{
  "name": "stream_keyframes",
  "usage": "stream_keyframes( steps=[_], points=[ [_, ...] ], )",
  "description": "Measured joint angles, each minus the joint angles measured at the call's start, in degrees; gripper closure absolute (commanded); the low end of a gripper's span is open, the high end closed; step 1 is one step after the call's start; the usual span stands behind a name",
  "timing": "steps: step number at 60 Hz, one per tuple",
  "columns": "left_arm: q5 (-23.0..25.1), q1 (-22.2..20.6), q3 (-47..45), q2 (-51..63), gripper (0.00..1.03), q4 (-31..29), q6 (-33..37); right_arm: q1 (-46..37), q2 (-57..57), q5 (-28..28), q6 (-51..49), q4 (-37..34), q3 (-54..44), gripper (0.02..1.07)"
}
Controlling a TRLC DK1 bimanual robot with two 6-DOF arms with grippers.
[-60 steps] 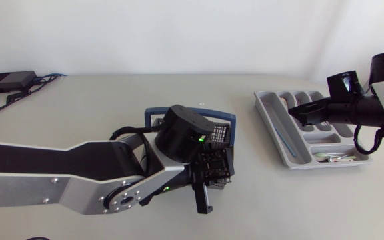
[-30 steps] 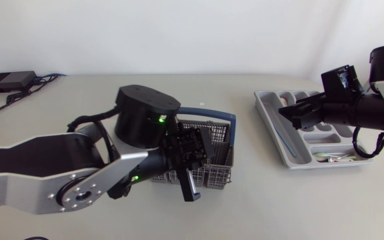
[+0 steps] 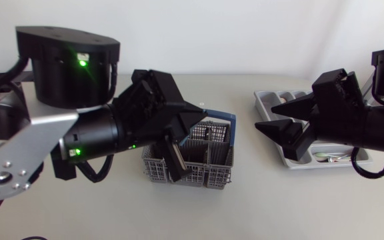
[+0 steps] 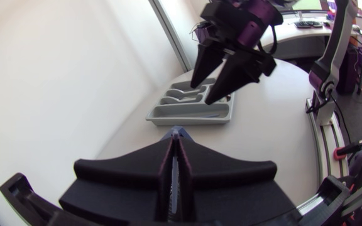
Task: Sort the cutlery from the basket into the organizer compartments.
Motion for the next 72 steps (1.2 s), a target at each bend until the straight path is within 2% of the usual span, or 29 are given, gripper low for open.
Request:
stream_keyframes(
  steps=[19, 34, 43, 53, 57, 64, 69, 72],
  points=[
    [9.77, 6.73, 6.05, -0.68, 1.00, -3.15, -12.31, 8.96, -2.10, -0.81, 0.76, -0.85, -0.85, 0.30],
    [20.90, 10.58, 10.14, 2.43, 1.00, -6.54, -20.04, 15.08, 2.56, -0.81, 3.87, 1.05, 0.37, 0.31],
    [25.40, 12.66, 12.74, 4.17, 1.00, -7.54, -22.97, 17.25, 5.88, -0.79, 5.05, 2.95, 3.02, 0.48],
    [29.62, 14.43, 14.05, 5.62, 1.00, -7.56, -25.66, 18.84, 8.76, -0.81, 6.14, 5.11, 5.60, 0.54],
    [30.97, 15.17, 14.05, 6.12, 1.00, -7.87, -26.51, 18.93, 10.32, -0.83, 6.32, 5.55, 6.51, 0.62],
    [32.37, 15.98, 14.23, 6.91, 1.00, -8.02, -27.52, 18.97, 12.31, -1.01, 6.34, 5.88, 7.69, 0.71],
    [32.87, 16.33, 14.78, 7.30, 1.00, -7.98, -28.37, 19.23, 13.60, -1.05, 6.54, 6.58, 8.52, 0.72],
    [33.48, 16.61, 14.91, 7.30, 1.00, -7.98, -28.61, 19.47, 14.23, -1.05, 6.56, 6.78, 8.92, 0.78]
  ],
)
